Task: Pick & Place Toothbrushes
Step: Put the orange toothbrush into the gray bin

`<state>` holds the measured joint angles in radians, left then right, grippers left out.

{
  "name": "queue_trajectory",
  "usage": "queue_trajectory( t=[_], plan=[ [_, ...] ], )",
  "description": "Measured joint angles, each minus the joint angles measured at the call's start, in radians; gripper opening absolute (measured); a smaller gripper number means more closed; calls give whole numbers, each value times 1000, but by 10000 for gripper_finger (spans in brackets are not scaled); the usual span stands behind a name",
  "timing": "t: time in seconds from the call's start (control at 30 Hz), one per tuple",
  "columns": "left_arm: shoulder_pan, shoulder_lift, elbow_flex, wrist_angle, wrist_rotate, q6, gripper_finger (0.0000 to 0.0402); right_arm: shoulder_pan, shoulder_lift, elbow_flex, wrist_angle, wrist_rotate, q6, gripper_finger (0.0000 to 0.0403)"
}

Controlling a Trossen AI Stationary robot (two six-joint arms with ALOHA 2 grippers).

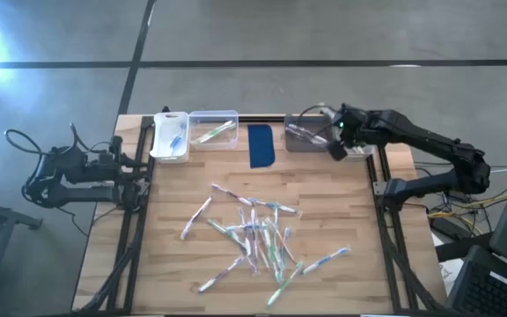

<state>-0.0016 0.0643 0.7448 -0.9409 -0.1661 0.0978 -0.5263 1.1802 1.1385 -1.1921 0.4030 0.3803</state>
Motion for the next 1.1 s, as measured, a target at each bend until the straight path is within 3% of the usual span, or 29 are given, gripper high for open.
queue_trajectory(
  t=[0.3, 0.67, 1.1],
  plan=[
    [0, 0, 0, 0, 0, 0, 90, -171, 5, 0, -63, 1, 32, 8],
    [0, 0, 0, 0, 0, 0, 90, -201, 180, 0, -151, 90, -52, 8],
    [0, 0, 0, 0, 0, 0, 90, -309, 293, 0, -140, 63, -156, 8]
  ],
)
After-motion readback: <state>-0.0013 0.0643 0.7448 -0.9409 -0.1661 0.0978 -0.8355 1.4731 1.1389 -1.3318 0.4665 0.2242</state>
